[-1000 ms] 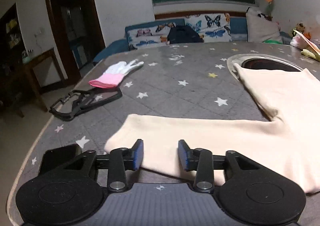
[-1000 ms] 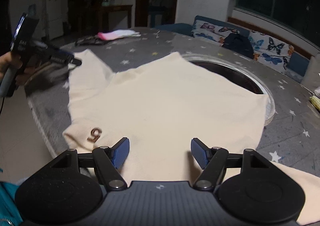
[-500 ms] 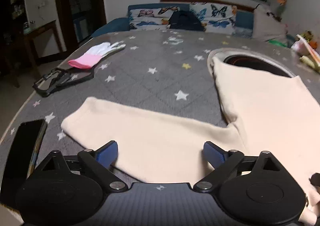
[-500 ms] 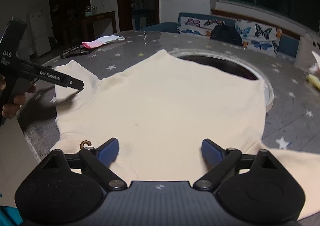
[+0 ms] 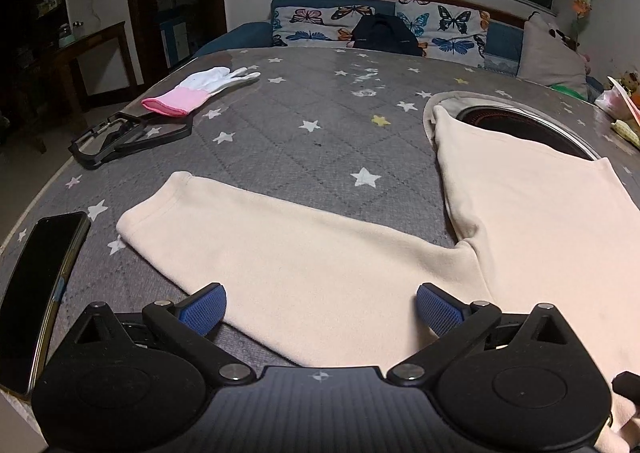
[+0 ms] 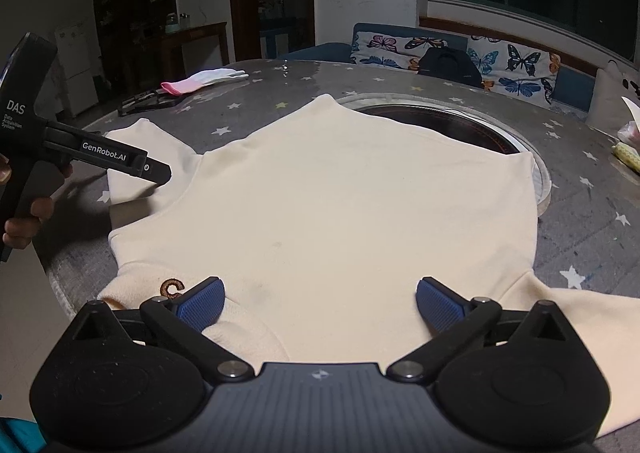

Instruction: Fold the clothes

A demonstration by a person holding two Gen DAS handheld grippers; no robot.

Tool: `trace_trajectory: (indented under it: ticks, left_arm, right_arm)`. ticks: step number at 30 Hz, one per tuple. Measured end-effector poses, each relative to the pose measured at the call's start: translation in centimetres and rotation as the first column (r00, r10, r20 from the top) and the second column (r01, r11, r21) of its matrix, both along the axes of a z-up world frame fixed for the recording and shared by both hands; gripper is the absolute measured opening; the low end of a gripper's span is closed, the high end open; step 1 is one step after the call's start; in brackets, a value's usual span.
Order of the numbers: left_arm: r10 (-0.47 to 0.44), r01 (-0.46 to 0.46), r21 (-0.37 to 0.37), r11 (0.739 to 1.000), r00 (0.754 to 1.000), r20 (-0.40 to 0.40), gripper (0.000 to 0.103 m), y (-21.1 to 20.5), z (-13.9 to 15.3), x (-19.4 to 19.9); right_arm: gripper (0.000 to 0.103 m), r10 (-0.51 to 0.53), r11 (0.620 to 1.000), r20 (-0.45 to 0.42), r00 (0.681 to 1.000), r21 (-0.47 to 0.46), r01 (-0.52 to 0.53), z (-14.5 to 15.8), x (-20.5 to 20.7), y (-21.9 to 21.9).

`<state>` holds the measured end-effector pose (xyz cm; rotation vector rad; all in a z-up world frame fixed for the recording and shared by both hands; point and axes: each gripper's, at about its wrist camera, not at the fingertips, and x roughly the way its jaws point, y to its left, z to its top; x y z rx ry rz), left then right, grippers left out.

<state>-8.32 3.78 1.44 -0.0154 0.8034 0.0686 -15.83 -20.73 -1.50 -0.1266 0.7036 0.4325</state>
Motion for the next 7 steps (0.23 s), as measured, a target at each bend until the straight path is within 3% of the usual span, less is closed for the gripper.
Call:
trace_trajectory:
  ticks: [7]
  left_arm:
    - [0.013,-0.013,-0.006,1.0,1.0,0.005,0.103,-0.01,-0.02,-0.06]
  right_arm:
    - [0.103,-0.007,1.0,-0.007,1.0,-0.008,0.007,0.01,0.04,0.2]
